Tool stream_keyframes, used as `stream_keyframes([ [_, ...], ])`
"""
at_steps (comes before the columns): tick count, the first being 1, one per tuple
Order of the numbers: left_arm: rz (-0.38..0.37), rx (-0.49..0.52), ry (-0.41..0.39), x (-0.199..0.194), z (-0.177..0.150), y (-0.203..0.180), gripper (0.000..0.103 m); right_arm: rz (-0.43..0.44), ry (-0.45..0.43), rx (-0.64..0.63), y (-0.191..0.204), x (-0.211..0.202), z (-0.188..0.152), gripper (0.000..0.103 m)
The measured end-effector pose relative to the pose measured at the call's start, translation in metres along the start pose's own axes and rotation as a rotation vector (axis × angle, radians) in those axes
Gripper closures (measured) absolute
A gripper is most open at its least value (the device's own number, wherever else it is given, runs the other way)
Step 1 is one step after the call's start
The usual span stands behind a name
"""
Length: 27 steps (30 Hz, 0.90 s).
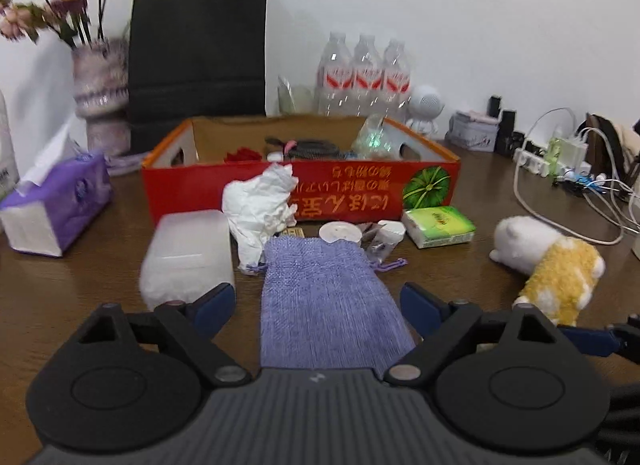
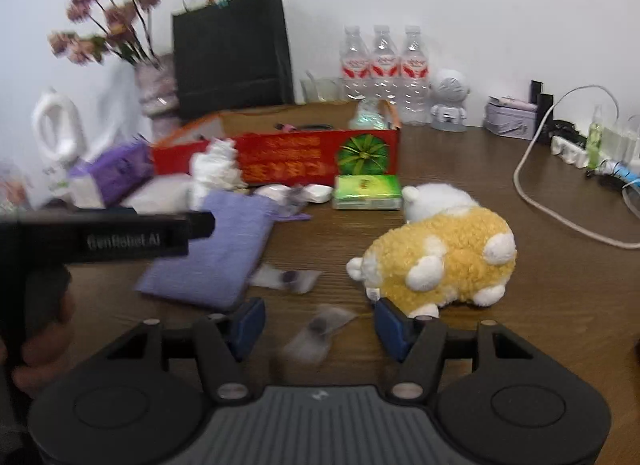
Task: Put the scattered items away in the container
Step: 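Grasp the small clear packet with the right tool while the left tool grasps the lavender pouch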
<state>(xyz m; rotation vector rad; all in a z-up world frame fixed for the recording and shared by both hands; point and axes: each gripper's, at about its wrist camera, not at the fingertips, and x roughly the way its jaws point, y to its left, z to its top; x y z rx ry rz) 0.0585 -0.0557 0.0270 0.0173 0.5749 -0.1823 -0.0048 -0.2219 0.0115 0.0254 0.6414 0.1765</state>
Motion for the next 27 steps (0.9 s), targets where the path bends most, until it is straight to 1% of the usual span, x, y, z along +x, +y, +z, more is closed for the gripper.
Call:
stream_keyframes([
  [2,0.023,-0.019,0.038,0.011,0.002,0.002,0.026,0.006,0.013,-0.005,-0.001,0.005,0.001,0.045],
  [3,0.025,-0.032,0.054,0.015,0.003,0.004,0.028,0.009,0.017,-0.018,0.000,0.007,0.001,0.054],
  [4,0.020,-0.043,0.070,0.019,0.004,0.007,0.033,0.006,0.024,-0.034,0.002,0.008,-0.001,0.066],
  [5,0.015,-0.054,0.086,0.021,0.004,0.009,0.037,-0.001,0.031,-0.050,0.005,0.009,-0.002,0.070],
  [6,0.012,-0.063,0.100,0.024,0.003,0.011,0.040,-0.012,0.028,-0.064,0.008,0.008,-0.003,0.072],
  [7,0.016,-0.073,0.109,0.027,0.002,0.012,0.052,-0.014,0.028,-0.071,0.009,0.007,-0.004,0.072],
  [8,0.023,-0.080,0.113,0.029,0.002,0.014,0.061,-0.010,0.029,-0.072,0.008,0.006,-0.004,0.073],
  [9,0.034,-0.080,0.109,0.029,0.001,0.015,0.066,-0.006,0.029,-0.070,0.007,0.005,-0.005,0.075],
  [10,0.045,-0.074,0.102,0.029,0.001,0.015,0.084,-0.005,0.026,-0.068,0.006,0.004,-0.006,0.079],
  [11,0.055,-0.066,0.097,0.028,-0.001,0.014,0.094,-0.007,0.022,-0.068,0.004,0.003,-0.007,0.081],
  [12,0.060,-0.057,0.091,0.027,-0.002,0.013,0.095,-0.006,0.021,-0.069,0.004,0.002,-0.008,0.081],
  [13,0.061,-0.048,0.086,0.026,-0.003,0.012,0.098,-0.004,0.020,-0.074,0.004,0.002,-0.008,0.082],
  [14,0.066,-0.037,0.079,0.025,-0.004,0.010,0.100,-0.003,0.019,-0.078,0.005,0.002,-0.009,0.082],
  [16,0.072,-0.017,0.066,0.021,-0.007,0.005,0.101,0.006,0.018,-0.079,0.006,0.001,-0.009,0.082],
  [19,0.054,-0.013,0.029,0.008,-0.008,0.003,0.102,0.031,0.010,-0.064,0.006,-0.002,-0.010,0.082],
  [23,0.031,-0.010,-0.050,-0.026,-0.006,0.007,0.102,0.047,-0.039,-0.046,0.003,-0.014,-0.010,0.082],
  [27,0.041,-0.026,-0.125,-0.073,-0.002,0.015,0.102,0.043,-0.084,-0.034,-0.001,-0.028,-0.008,0.082],
])
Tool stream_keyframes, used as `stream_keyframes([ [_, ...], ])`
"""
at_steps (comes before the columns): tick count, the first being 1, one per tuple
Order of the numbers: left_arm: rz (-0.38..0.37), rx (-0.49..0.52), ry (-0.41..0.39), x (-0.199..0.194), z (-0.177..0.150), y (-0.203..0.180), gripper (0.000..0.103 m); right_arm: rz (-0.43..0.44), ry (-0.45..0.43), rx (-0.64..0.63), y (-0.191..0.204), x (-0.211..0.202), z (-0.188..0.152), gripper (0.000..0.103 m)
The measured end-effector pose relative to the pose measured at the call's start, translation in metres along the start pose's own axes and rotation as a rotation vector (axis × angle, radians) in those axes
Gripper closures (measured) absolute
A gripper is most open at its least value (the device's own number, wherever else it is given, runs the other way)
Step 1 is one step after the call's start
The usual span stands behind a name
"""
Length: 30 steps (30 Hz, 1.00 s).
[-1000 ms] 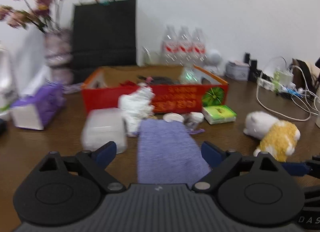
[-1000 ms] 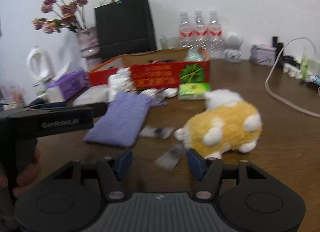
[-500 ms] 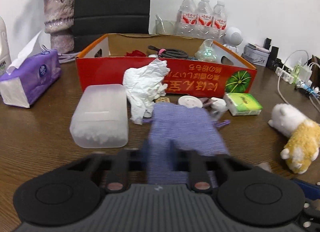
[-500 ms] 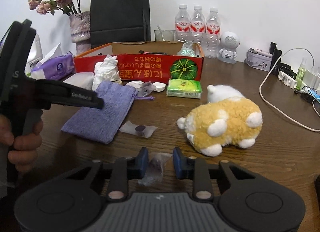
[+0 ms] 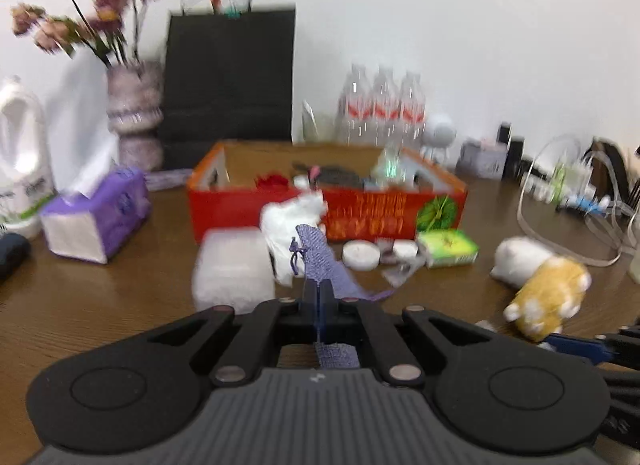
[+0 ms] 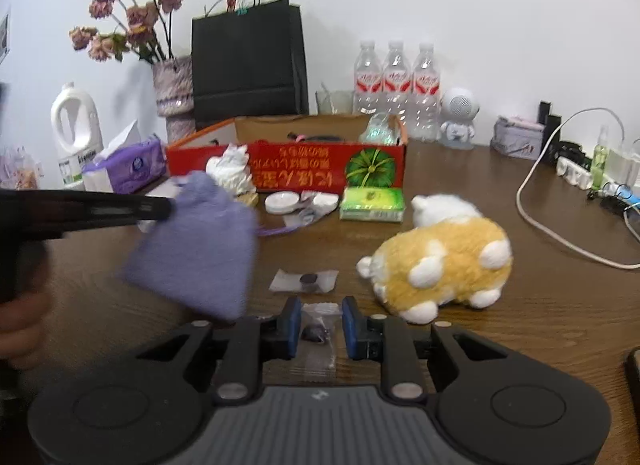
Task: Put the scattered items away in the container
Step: 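Grasp the small clear packet with the right tool while the left tool grasps the lavender pouch, then carry the packet and pouch into the cardboard box and open both tools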
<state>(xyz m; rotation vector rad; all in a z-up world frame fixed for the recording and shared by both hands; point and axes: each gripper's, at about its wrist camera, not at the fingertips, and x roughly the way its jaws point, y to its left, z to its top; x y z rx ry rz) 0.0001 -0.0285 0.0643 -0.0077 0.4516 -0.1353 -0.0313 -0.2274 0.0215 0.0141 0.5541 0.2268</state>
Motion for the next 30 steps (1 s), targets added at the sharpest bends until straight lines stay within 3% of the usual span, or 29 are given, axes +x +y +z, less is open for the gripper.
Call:
stream_keyframes([
  [5,0.070,0.030,-0.130,-0.062,0.023,0.017,0.102,0.012,-0.026,0.018,-0.003,-0.010,0.004,0.082],
  [9,0.149,0.083,-0.156,-0.077,0.030,0.018,0.102,0.035,-0.042,0.023,0.001,-0.013,0.003,0.082],
  [12,0.140,0.069,-0.136,-0.070,0.024,0.012,0.102,0.049,-0.047,0.026,0.004,-0.015,0.003,0.082],
  [18,0.089,0.029,-0.169,-0.067,0.032,0.014,0.102,0.064,-0.112,0.006,0.006,-0.032,0.018,0.082],
  [22,0.070,0.041,-0.193,-0.049,0.052,0.016,0.102,0.078,-0.168,-0.018,0.000,-0.027,0.051,0.082],
  [25,0.027,0.013,-0.193,-0.022,0.090,0.027,0.101,0.102,-0.207,-0.009,-0.010,-0.009,0.092,0.082],
  [28,-0.023,-0.013,-0.194,0.013,0.135,0.032,0.102,0.160,-0.208,0.010,-0.024,0.028,0.142,0.082],
  [30,-0.088,-0.053,-0.152,0.045,0.159,0.032,0.102,0.173,-0.176,0.027,-0.033,0.064,0.173,0.082],
])
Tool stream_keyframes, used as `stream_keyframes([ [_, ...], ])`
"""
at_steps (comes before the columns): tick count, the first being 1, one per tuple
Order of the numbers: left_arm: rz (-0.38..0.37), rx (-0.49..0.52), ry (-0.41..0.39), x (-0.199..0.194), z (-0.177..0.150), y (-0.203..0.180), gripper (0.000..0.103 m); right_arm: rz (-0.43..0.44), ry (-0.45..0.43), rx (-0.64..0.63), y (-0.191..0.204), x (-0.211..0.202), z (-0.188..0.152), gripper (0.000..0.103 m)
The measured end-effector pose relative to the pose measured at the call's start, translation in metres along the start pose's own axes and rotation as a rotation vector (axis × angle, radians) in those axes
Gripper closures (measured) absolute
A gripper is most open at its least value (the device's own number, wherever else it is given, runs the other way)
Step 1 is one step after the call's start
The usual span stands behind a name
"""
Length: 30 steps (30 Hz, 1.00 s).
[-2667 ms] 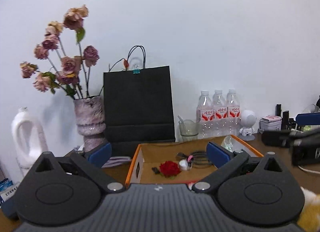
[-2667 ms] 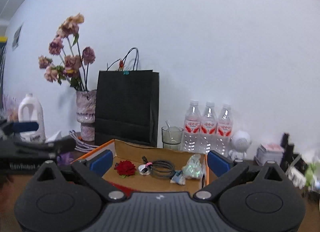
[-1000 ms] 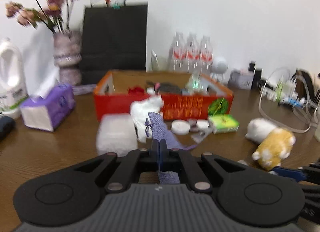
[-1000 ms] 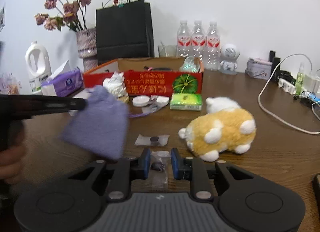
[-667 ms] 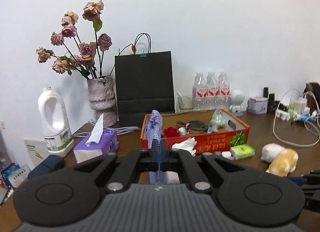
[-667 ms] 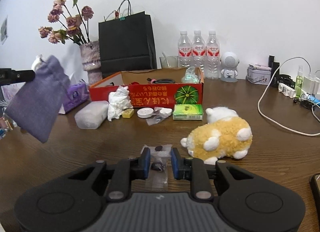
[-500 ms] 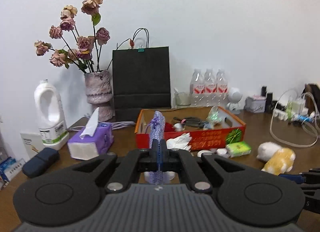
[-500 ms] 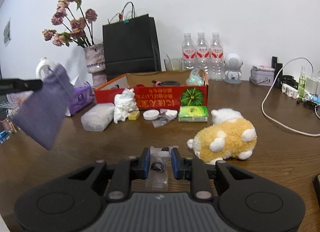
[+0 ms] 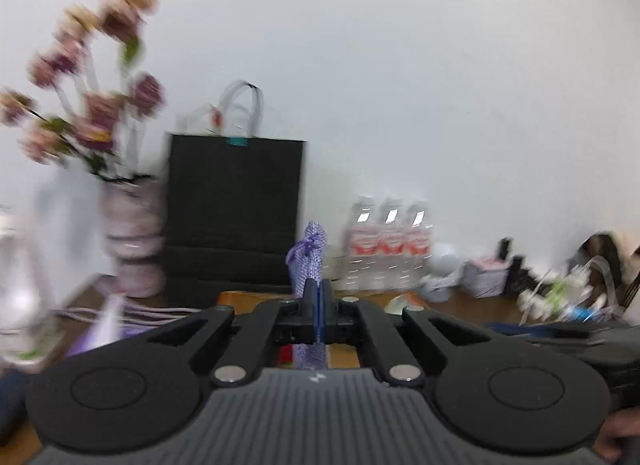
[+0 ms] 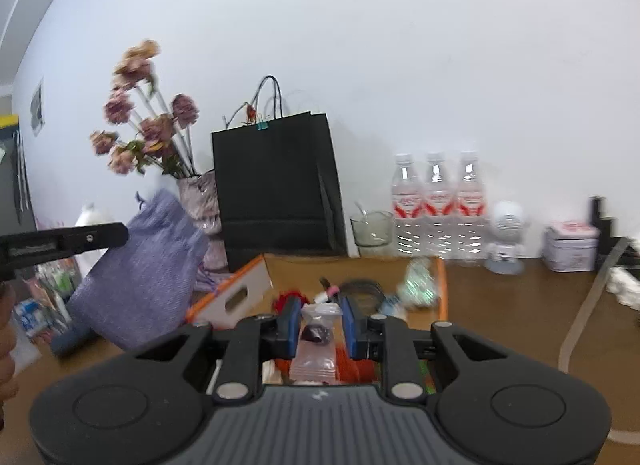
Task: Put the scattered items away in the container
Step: 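Carry the packet and pouch into the cardboard box and open both tools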
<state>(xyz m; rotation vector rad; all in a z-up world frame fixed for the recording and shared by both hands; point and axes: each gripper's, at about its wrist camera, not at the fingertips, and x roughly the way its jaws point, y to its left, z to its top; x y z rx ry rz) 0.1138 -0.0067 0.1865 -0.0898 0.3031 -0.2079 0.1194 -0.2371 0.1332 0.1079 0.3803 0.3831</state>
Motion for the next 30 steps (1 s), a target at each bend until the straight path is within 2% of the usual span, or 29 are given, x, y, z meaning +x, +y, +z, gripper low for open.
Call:
stream_keyframes([
  [2,-0.031,-0.002,0.046,0.041,0.008,0.001,0.101,-0.028,0.066,-0.001,-0.013,0.049,0.021,0.082],
  [4,0.002,0.051,0.107,0.089,0.003,0.006,0.101,-0.099,0.178,0.008,-0.029,0.101,0.035,0.082],
  [6,0.063,0.049,0.228,0.141,-0.010,0.024,0.101,-0.157,0.283,0.013,-0.044,0.150,0.041,0.082],
  [8,0.131,0.082,0.334,0.182,-0.027,0.040,0.101,-0.224,0.360,-0.037,-0.050,0.187,0.040,0.082],
  [12,0.179,0.155,0.481,0.220,-0.054,0.059,0.099,-0.272,0.486,-0.077,-0.057,0.236,0.025,0.082],
  [14,0.201,0.160,0.530,0.229,-0.060,0.067,0.092,-0.312,0.522,-0.086,-0.060,0.252,0.022,0.078],
  [15,0.206,0.166,0.546,0.231,-0.061,0.071,0.090,-0.324,0.543,-0.074,-0.064,0.259,0.022,0.067],
  [16,0.200,0.171,0.551,0.231,-0.059,0.073,0.083,-0.323,0.557,-0.057,-0.067,0.263,0.023,0.053],
  [17,0.184,0.173,0.556,0.230,-0.056,0.075,0.074,-0.306,0.555,-0.039,-0.069,0.263,0.025,0.049],
  [19,0.133,0.155,0.583,0.227,-0.052,0.078,0.064,-0.256,0.543,0.018,-0.074,0.259,0.033,0.039],
  [20,0.118,0.139,0.602,0.225,-0.052,0.081,0.060,-0.228,0.535,0.058,-0.077,0.255,0.037,0.037],
  [22,0.119,0.137,0.649,0.224,-0.057,0.078,0.060,-0.165,0.536,0.153,-0.084,0.245,0.042,0.025],
  [25,0.127,0.162,0.657,0.220,-0.060,0.072,0.057,-0.103,0.622,0.237,-0.086,0.241,0.038,0.023],
  [27,0.092,0.115,0.656,0.213,-0.055,0.072,0.050,-0.087,0.681,0.217,-0.078,0.239,0.033,0.023],
  [28,0.087,0.093,0.649,0.208,-0.051,0.072,0.044,-0.082,0.696,0.202,-0.073,0.236,0.033,0.022],
  [30,0.107,0.089,0.621,0.196,-0.043,0.069,0.041,-0.090,0.694,0.184,-0.065,0.227,0.036,0.015],
])
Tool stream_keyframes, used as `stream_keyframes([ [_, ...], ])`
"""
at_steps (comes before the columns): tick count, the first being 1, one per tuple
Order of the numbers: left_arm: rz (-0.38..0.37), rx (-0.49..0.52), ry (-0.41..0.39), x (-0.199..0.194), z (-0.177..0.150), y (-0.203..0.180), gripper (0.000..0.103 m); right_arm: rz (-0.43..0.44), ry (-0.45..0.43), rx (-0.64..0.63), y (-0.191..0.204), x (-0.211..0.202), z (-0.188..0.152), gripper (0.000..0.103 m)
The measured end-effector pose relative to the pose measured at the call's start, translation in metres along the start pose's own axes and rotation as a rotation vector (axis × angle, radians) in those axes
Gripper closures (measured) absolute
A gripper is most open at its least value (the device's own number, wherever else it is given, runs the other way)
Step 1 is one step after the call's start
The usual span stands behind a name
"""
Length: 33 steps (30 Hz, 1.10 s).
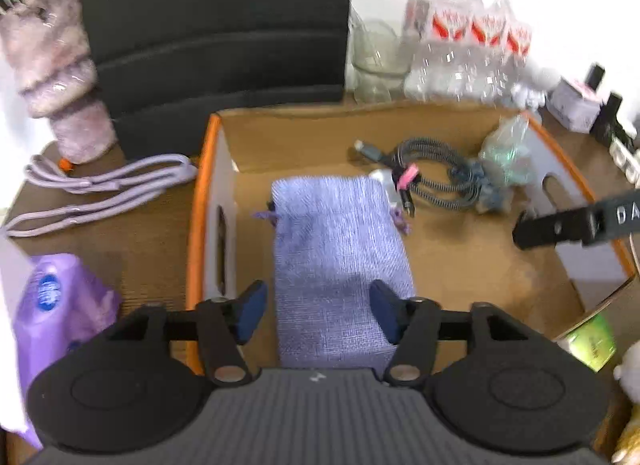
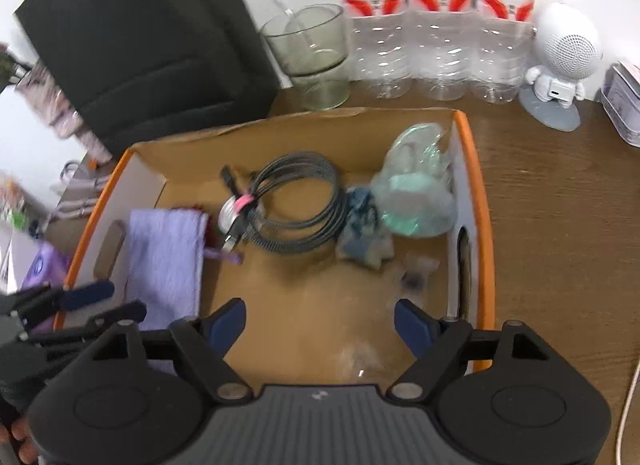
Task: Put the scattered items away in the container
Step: 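Carry the packet and pouch into the cardboard box and open both tools, then withdraw both tools from the box back over the desk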
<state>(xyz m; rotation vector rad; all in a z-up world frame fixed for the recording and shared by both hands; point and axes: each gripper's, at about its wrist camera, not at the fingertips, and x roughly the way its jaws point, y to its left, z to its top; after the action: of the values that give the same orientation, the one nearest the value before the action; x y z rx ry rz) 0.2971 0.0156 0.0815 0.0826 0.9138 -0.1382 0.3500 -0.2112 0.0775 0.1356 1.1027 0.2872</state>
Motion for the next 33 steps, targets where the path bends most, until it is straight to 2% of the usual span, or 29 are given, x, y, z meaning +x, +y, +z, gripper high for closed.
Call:
stream_keyframes([
  [3,0.029,-0.021,-0.066,-0.029,-0.004,-0.002,0.033,-0.060,-0.039,-0.022,0.010,-0.018,-0.007,0.012],
  [4,0.046,-0.042,-0.111,-0.040,-0.007,-0.002,0.026,-0.089,-0.071,-0.034,0.015,-0.026,-0.012,0.012],
  [5,0.065,-0.067,-0.168,-0.053,-0.012,-0.002,0.019,-0.111,-0.127,-0.049,0.019,-0.036,-0.018,0.012],
  [6,0.078,-0.085,-0.230,-0.065,-0.018,-0.003,0.016,-0.121,-0.200,-0.069,0.024,-0.044,-0.025,0.012],
  [9,0.065,-0.091,-0.356,-0.093,-0.038,-0.008,0.013,-0.110,-0.396,-0.137,0.042,-0.068,-0.055,0.009],
  [12,0.045,-0.109,-0.415,-0.107,-0.055,-0.012,0.010,-0.068,-0.471,-0.171,0.049,-0.075,-0.078,0.008],
  [15,0.049,-0.122,-0.443,-0.113,-0.071,-0.016,0.010,-0.036,-0.504,-0.163,0.050,-0.078,-0.095,0.008],
  [22,0.087,-0.118,-0.466,-0.129,-0.109,-0.028,0.008,-0.044,-0.587,-0.140,0.049,-0.092,-0.142,0.008],
  [24,0.102,-0.126,-0.482,-0.138,-0.131,-0.035,0.006,-0.039,-0.606,-0.133,0.049,-0.101,-0.164,0.008],
  [26,0.071,-0.129,-0.496,-0.146,-0.159,-0.040,0.002,-0.025,-0.629,-0.125,0.049,-0.112,-0.192,0.008],
  [30,0.034,-0.166,-0.458,-0.155,-0.216,-0.048,0.002,0.020,-0.681,-0.079,0.048,-0.126,-0.257,0.002],
  [33,0.047,-0.190,-0.454,-0.167,-0.253,-0.056,0.002,0.038,-0.658,-0.071,0.048,-0.127,-0.298,0.001],
])
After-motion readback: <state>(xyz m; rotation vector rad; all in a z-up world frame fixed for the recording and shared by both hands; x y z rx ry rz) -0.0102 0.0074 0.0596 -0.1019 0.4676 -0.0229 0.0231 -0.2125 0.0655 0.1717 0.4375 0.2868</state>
